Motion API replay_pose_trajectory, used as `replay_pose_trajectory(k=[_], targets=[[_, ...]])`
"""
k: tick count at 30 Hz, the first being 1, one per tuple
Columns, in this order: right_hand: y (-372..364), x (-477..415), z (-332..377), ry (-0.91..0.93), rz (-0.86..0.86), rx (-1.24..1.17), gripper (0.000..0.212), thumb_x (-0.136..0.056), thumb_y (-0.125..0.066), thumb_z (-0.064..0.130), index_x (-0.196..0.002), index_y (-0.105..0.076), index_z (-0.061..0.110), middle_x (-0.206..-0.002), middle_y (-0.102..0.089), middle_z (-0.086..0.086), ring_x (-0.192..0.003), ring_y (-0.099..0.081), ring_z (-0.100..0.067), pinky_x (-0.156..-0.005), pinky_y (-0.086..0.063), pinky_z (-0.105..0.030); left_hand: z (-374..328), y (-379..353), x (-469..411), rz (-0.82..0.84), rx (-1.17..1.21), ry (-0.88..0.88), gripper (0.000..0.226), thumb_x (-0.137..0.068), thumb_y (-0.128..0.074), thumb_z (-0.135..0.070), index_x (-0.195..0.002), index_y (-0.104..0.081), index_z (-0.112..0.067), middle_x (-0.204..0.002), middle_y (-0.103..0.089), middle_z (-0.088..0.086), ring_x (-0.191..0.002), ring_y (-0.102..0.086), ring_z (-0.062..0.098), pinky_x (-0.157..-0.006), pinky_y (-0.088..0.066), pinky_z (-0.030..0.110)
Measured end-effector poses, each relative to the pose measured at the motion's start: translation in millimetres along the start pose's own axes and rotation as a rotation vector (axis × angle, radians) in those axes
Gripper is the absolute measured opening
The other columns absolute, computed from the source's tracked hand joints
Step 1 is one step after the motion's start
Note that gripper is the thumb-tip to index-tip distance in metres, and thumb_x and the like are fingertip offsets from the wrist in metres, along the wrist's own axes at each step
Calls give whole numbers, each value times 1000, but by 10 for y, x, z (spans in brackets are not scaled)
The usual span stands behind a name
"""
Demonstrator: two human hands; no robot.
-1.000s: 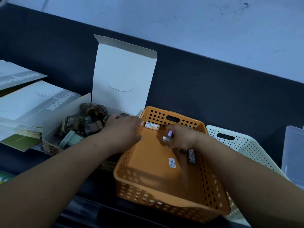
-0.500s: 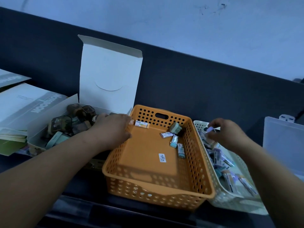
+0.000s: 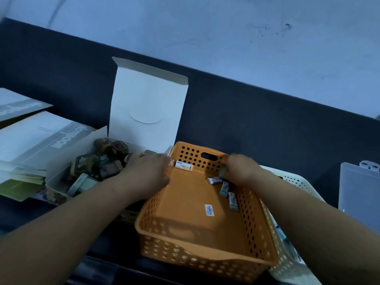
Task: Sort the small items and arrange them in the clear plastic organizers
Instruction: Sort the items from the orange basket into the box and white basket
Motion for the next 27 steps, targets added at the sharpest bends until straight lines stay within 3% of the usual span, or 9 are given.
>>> replay_pose_trajectory(k=[3,8,11,16,21,27], targets=[[-81,-127,49,3,-13,83,27,-89,-60,23,-114,-58,15,-110,-54,-7,-92,-59,-24,-72,-49,-32,-3,6,17,-11,25,-5,53,-91,-51,-43,-140,-39,-27,-142,-47,-4,-130,-41,16,-113,-19,42],[-84,-163,159,22,9,143,24,-88,-61,23,-109,-57,14,-105,-54,-6,-90,-57,-21,-70,-48,-30,-20,62,64,-41,97,-31,42,-91,-50,-44,-131,-48,-30,-133,-53,-7,-123,-46,14,-109,-19,38],[127,-109,290,37,-23,-90,15,-85,-64,31,-92,-56,20,-93,-56,0,-79,-55,-15,-58,-40,-28,35,220,179,-145,237,-35,41,-92,-55,-41,-131,-53,-28,-131,-55,-7,-120,-48,14,-100,-32,31],[691,28,731,126,-224,-662,20,-85,-70,28,-102,-59,22,-93,-60,6,-84,-58,-12,-70,-50,-28,479,553,416,-335,244,39,47,-89,-60,-40,-132,-53,-23,-130,-56,-4,-117,-50,14,-100,-40,32],[841,-63,1346,253,-182,-919,23,-84,-73,20,-104,-61,18,-92,-61,7,-80,-60,-9,-67,-51,-21,962,625,621,-288,141,171,50,-87,-59,-46,-133,-51,-26,-130,-55,-3,-120,-48,17,-99,-40,36],[662,-201,1975,384,-76,-739,39,-80,-76,18,-118,-62,18,-113,-63,-1,-101,-61,-18,-92,-52,-37,1059,358,737,-45,-3,229,75,-87,-51,-59,-149,-27,-25,-158,-22,0,-144,-21,17,-115,-23,33]])
Point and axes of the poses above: each hand's wrist, its own x-axis away from the middle knuckle, its own y-axis out of the back of the hand, z = x × y, the point moved 8 cm from there along -x, towards the middle knuckle
